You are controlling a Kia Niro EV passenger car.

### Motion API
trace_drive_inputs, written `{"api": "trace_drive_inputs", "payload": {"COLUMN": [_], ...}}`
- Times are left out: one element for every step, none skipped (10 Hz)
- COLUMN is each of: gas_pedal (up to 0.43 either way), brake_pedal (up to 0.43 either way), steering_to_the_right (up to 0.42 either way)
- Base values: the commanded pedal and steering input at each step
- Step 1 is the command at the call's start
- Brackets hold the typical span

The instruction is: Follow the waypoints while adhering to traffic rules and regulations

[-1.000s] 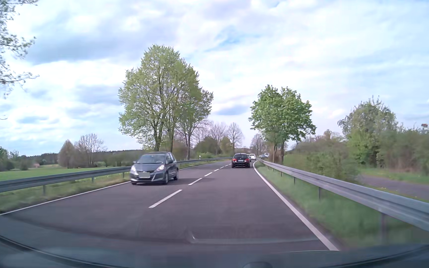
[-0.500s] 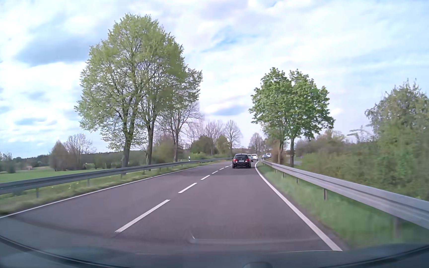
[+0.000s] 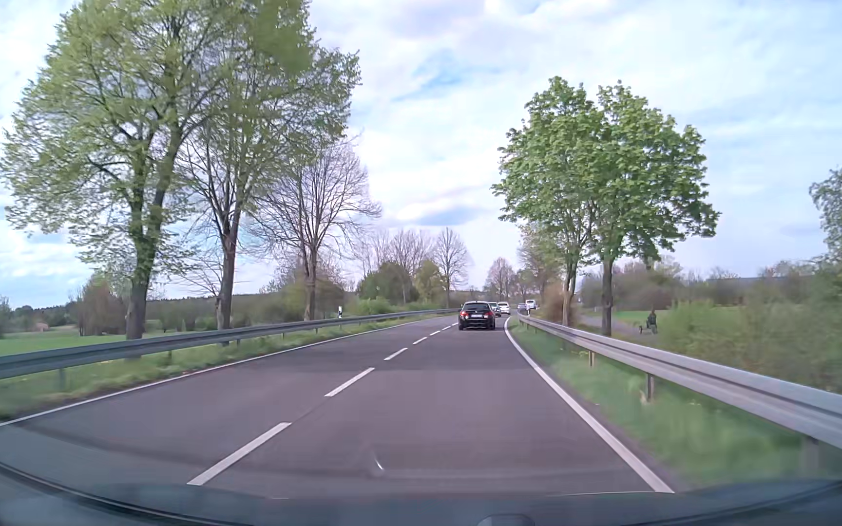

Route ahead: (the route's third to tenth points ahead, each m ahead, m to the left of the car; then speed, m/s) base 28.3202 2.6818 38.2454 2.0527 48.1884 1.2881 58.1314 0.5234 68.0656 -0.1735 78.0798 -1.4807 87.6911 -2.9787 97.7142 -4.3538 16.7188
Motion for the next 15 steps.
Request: {"api": "trace_drive_inputs", "payload": {"gas_pedal": [0.008,0.020,0.028,0.039,0.039,0.039,0.039,0.039,0.039,0.039,0.039,0.047,0.047,0.047,0.047], "brake_pedal": [0.000,0.000,0.000,0.000,0.000,0.000,0.000,0.000,0.000,0.000,0.000,0.000,0.000,0.000,0.000], "steering_to_the_right": [0.004,0.004,0.004,0.005,0.006,0.006,0.006,0.008,0.008,0.008,0.008,0.008,0.008,0.008,0.008]}}
